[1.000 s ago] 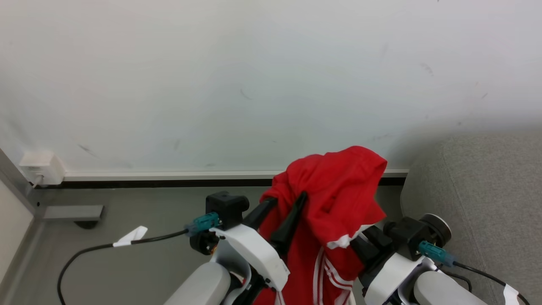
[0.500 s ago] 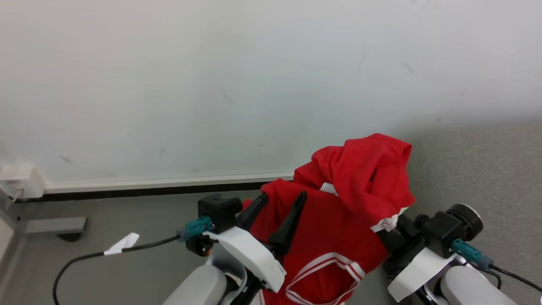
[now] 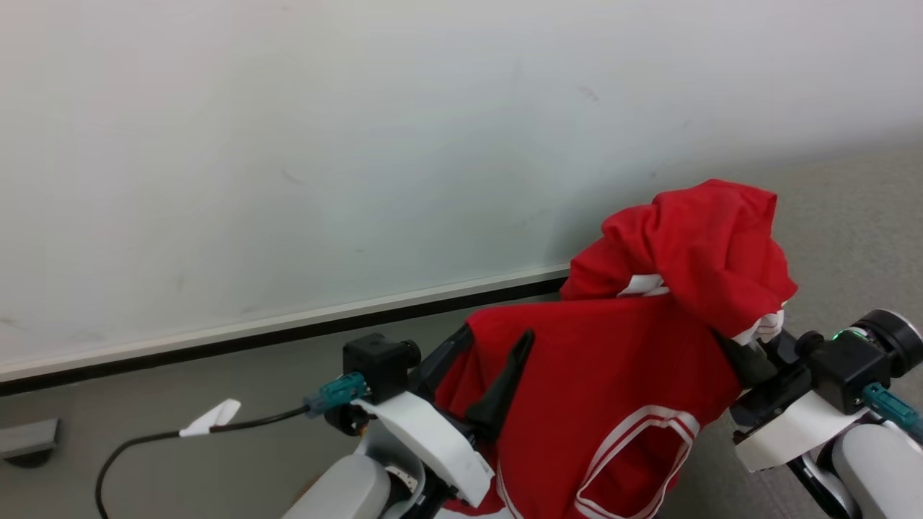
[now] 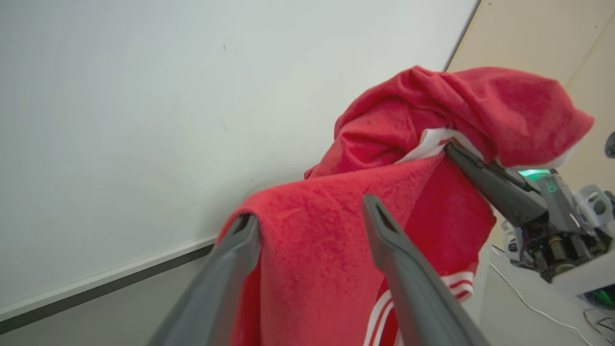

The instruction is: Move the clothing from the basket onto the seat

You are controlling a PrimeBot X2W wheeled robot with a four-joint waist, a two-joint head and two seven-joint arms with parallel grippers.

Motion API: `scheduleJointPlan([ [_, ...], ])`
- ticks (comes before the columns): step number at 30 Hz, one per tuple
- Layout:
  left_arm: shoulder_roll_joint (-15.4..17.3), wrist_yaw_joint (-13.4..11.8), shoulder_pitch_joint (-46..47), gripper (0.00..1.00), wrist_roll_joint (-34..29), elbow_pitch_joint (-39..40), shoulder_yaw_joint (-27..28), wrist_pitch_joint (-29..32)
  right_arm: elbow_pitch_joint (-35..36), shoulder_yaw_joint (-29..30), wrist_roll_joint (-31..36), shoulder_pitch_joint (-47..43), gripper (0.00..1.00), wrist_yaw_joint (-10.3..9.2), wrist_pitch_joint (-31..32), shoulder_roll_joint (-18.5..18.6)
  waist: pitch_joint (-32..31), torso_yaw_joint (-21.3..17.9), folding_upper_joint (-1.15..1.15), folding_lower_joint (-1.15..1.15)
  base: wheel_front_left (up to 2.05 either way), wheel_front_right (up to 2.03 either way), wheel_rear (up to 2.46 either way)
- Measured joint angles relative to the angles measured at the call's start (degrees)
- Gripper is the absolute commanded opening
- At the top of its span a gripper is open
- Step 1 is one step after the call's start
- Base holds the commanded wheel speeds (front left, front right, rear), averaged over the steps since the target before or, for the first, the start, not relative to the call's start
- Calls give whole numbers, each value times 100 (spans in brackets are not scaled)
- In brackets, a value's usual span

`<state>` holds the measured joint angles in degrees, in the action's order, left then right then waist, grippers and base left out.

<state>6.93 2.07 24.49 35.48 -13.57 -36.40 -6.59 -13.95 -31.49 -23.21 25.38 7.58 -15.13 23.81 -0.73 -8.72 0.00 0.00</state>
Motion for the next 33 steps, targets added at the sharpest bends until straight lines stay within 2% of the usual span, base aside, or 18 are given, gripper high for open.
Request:
scheduleJointPlan([
  [9, 78, 200, 157, 100, -181, 78, -290, 1, 187, 458, 186, 32, 0, 0, 0, 372, 141, -751, 0, 0, 0, 0, 0],
  [21, 179, 192, 361, 100, -357, 44, -444, 43, 427, 1072, 280, 14, 0, 0, 0, 579, 402, -1711, 0, 0, 0, 0, 0],
  [27, 221, 158, 437, 100, -417, 5, -486, 42, 554, 1299, 347, -93, 0, 0, 0, 575, 572, -2008, 0, 0, 0, 0, 0],
  [33, 252, 157, 530, 100, -485, 2, -528, 52, 628, 1427, 360, -90, 0, 0, 0, 580, 733, -2100, 0, 0, 0, 0, 0],
])
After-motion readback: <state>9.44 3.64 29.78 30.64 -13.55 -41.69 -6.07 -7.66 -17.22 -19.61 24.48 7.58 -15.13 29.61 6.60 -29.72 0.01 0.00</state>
